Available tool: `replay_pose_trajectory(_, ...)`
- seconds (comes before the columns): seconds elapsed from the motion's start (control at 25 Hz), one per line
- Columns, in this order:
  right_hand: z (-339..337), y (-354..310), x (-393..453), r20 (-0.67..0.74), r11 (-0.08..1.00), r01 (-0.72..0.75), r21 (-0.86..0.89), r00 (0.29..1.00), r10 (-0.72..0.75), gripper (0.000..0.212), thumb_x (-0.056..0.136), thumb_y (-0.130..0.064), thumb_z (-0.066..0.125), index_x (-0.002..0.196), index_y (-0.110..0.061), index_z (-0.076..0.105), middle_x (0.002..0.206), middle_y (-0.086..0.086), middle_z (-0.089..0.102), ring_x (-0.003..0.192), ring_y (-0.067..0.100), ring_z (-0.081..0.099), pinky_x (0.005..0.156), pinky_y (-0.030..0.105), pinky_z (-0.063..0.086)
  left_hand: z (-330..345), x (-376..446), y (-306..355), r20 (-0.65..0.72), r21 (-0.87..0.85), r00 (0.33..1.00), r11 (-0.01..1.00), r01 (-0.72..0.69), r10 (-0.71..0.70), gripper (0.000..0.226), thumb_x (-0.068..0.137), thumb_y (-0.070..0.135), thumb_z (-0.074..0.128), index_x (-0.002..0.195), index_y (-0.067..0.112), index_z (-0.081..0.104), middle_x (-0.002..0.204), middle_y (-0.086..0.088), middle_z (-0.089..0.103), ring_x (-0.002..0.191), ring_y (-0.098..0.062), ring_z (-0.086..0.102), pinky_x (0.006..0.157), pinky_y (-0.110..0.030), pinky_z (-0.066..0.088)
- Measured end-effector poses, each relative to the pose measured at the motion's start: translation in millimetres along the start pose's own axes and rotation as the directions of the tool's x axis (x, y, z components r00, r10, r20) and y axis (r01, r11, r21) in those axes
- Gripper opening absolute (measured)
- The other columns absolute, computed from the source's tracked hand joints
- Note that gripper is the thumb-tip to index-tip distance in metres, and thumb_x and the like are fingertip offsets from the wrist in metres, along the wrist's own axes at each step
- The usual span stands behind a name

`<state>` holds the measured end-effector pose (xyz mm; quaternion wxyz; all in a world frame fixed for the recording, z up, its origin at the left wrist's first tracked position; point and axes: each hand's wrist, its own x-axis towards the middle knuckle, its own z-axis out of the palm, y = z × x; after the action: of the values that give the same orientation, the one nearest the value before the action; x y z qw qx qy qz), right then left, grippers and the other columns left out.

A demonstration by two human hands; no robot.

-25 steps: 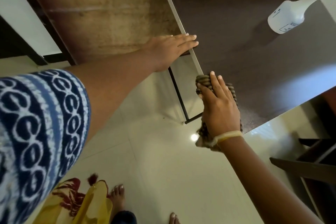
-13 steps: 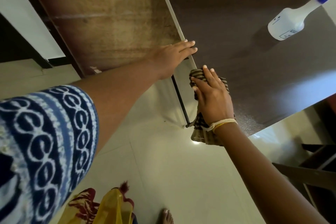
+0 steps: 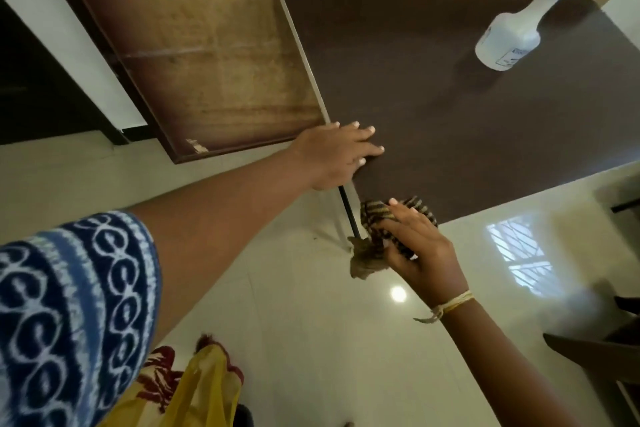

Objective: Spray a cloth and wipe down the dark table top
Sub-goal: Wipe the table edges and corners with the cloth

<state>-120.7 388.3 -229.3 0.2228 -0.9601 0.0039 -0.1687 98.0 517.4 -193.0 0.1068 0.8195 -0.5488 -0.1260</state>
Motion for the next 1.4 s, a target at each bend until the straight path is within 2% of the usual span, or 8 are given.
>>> replay_pose_trajectory(0.36,-57.7,163.8,-2.9,-0.363,0.914,-0.398,0.077,0.843,0.397,0.033,0.095,-0.018,0.044,0.118,-0.009,0.066,0.137,0.009,0.058,0.14,0.024,0.039,0.117,0.036,0.027,39.1,64.1,101.7,0.013,0.125,0.999,0.992,0.036,-0.038,0.049,0.104,0.041,0.021,0.151,0.047,0.009,0.164,0.004,-0.001,0.151,-0.021,0.0,0.122,-0.042,0.007)
replay_pose_trajectory(0.48,-42.4,163.5,7.6,-0.501,0.723,-0.527,0.447,0.522,0.69,0.035,0.097,-0.024,0.041,0.116,-0.01,0.066,0.155,0.011,0.033,0.148,0.024,0.021,0.121,0.034,0.017,39.6,102.6,121.3,0.059,0.156,0.998,0.988,0.001,-0.01,0.048,0.105,0.04,0.019,0.151,0.049,0.006,0.164,0.003,-0.001,0.151,-0.021,0.0,0.122,-0.043,0.008)
replay_pose_trajectory(0.6,-15.7,105.2,20.7,-0.472,0.56,-0.414,0.718,0.302,0.828,0.034,0.103,-0.027,0.038,0.129,-0.021,0.059,0.163,0.003,0.013,0.145,0.004,0.016,0.11,0.007,0.016,47.3,134.9,139.7,0.003,0.177,1.0,0.984,-0.004,0.004,0.048,0.105,0.039,0.019,0.151,0.049,0.008,0.164,0.005,0.001,0.151,-0.02,0.002,0.121,-0.043,0.008)
replay_pose_trajectory(0.76,-4.0,64.5,21.6,-0.34,0.451,-0.36,0.817,0.33,0.88,0.043,0.105,-0.026,0.033,0.148,-0.033,0.034,0.164,-0.004,0.001,0.137,-0.009,0.011,0.092,-0.01,0.014,58.7,142.8,146.6,-0.062,0.196,0.997,0.98,-0.034,0.047,0.049,0.105,0.036,0.021,0.151,0.049,0.009,0.164,0.01,0.001,0.151,-0.014,0.001,0.121,-0.041,0.006)
replay_pose_trajectory(0.88,-27.2,103.9,45.5,-0.302,0.346,-0.418,0.84,0.17,0.938,0.046,0.106,-0.025,0.031,0.151,-0.03,0.029,0.164,-0.001,0.008,0.142,-0.001,0.016,0.086,-0.013,0.012,53.9,147.5,141.3,-0.009,0.222,0.997,0.972,-0.071,0.075,0.051,0.104,0.036,0.021,0.151,0.048,0.005,0.164,0.01,-0.001,0.151,-0.014,-0.001,0.122,-0.043,0.007)
replay_pose_trajectory(1.0,-56.5,165.5,55.7,-0.372,0.367,-0.458,0.81,0.083,0.925,0.047,0.105,-0.022,0.032,0.151,-0.026,0.031,0.163,0.004,0.016,0.146,0.012,0.019,0.096,-0.004,0.011,42.5,170.9,132.7,0.068,0.269,0.974,0.936,-0.226,0.216,0.053,0.1,0.044,0.02,0.151,0.048,0.005,0.164,0.007,0.003,0.151,-0.017,0.004,0.121,-0.045,0.011)
replay_pose_trajectory(1.2,-123.7,301.8,61.8,-0.38,0.303,-0.543,0.783,-0.033,0.924,0.044,0.104,-0.022,0.036,0.148,-0.027,0.04,0.154,-0.001,0.038,0.141,0.017,0.035,0.108,0.016,0.024,33.5,237.4,136.3,-0.035,0.151,0.945,0.936,-0.317,0.325,0.053,0.094,0.046,0.035,0.147,0.036,0.036,0.157,0.003,0.03,0.144,-0.015,0.028,0.118,-0.044,0.023)
replay_pose_trajectory(1.4,-119.7,286.2,58.9,-0.344,0.284,-0.517,0.808,-0.021,0.939,0.045,0.104,-0.025,0.036,0.148,-0.031,0.038,0.145,0.001,0.047,0.131,0.014,0.045,0.1,0.013,0.028,37.6,305.5,164.3,-0.074,0.084,0.926,0.927,-0.365,0.371,0.046,0.095,0.029,0.046,0.14,0.025,0.048,0.15,0.001,0.041,0.139,-0.014,0.037,0.116,-0.044,0.029)
